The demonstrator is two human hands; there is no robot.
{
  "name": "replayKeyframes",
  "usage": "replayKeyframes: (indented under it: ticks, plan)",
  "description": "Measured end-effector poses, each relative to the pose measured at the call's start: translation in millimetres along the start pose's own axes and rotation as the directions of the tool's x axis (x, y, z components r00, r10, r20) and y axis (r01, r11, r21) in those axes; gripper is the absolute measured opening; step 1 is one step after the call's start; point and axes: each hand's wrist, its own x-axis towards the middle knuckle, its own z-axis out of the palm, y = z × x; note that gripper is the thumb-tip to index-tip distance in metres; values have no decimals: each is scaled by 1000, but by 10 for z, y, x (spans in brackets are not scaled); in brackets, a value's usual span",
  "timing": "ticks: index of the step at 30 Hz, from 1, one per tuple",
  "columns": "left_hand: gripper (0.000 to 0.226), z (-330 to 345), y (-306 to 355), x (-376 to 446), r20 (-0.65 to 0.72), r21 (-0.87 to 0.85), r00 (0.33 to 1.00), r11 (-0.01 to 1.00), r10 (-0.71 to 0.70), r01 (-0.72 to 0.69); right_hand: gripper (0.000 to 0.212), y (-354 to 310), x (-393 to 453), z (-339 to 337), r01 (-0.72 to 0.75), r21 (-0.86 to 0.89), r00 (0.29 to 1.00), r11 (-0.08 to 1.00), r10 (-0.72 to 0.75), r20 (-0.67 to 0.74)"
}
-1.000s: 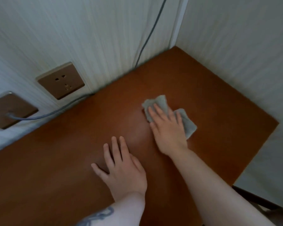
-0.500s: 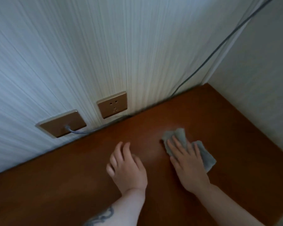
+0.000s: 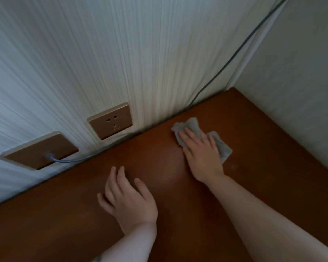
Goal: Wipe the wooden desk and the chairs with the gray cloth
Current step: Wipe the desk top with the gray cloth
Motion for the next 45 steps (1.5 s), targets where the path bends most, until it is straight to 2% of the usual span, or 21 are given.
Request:
replayKeyframes:
  ticks: [4, 6, 7, 9, 11, 12, 14, 16, 18, 19, 21, 23, 24, 25, 27, 29, 33, 36, 38, 41, 45]
  plan:
    - [49, 38, 22, 3, 149, 187, 989, 981, 15, -43, 50, -1, -259, 38, -324, -37, 946, 945, 322, -45]
    - [50, 53, 51, 10, 169, 228, 985, 973, -12, -27, 54, -407, -396, 129, -179, -15, 983, 984, 179, -43]
    - [49, 52, 63, 12, 172, 251, 985, 968, -19, -25, 54, -591, -435, 186, -12, -3, 1000, 1000, 12, -1]
    - [47, 56, 62, 19, 165, 296, 986, 954, -14, -36, 53, -780, -353, 193, 283, -12, 955, 959, -280, 94]
    - [51, 65, 71, 26, 151, 288, 989, 957, -1, -43, 50, -673, -90, 119, 367, 6, 925, 930, -366, 106]
    - [51, 58, 69, 24, 148, 287, 989, 957, 5, -48, 48, -555, 24, 117, 326, 4, 941, 945, -325, 98]
    - [49, 42, 62, 16, 178, 282, 984, 958, -2, -49, 48, -262, 105, 134, 46, -18, 999, 999, -45, 22]
    - [51, 40, 65, 19, 192, 285, 981, 958, -13, -43, 48, -60, -44, 136, -268, -7, 959, 963, 266, -93]
    - [51, 36, 71, 25, 191, 285, 982, 957, -9, -47, 50, -167, -310, 179, -360, -20, 922, 933, 352, -161]
    - [50, 33, 71, 29, 190, 285, 982, 957, -2, -53, 52, -288, -433, 193, -290, -24, 946, 957, 284, -154]
    - [53, 33, 78, 31, 186, 284, 982, 956, 12, -66, 52, -513, -558, 196, 56, -31, 998, 998, -57, -22]
    - [54, 24, 82, 21, 187, 284, 982, 956, 18, -72, 52, -483, -426, 107, 408, -26, 907, 913, -402, 125]
    - [51, 24, 77, 17, 195, 286, 981, 956, 11, -68, 51, -363, -297, 58, 441, -7, 888, 897, -435, 151]
    - [50, 19, 73, 21, 202, 288, 979, 956, -2, -57, 50, -202, -178, 4, 360, 8, 921, 933, -357, 156]
    - [50, -4, 78, 26, 215, 289, 976, 956, -18, -46, 49, 180, -133, -48, -8, -4, 996, 1000, 8, 88]
    - [50, -10, 112, 22, 229, 291, 973, 955, -19, -49, 51, 457, -391, -83, -198, -63, 980, 978, 198, -8]
    - [50, -77, 143, 15, 215, 327, 976, 942, 7, -79, 54, 556, -1063, -84, -134, -103, 987, 986, 141, 70]
    - [52, -22, 285, -50, 267, 308, 935, 898, 234, -313, 53, 408, -1269, -93, -75, -95, 989, 993, 86, 123]
    - [51, 107, 543, -153, 272, 230, 896, 880, 352, -415, 51, 363, -1271, -110, 110, -98, 976, 989, -89, 199]
    - [50, 305, 832, -202, 283, 178, 875, 875, 392, -450, 50, 472, -995, -201, 388, -66, 893, 919, -357, 274]
    - [54, 469, 820, -117, 219, 210, 897, 879, 384, -428, 55, 559, -496, -213, 374, -26, 904, 927, -359, 231]
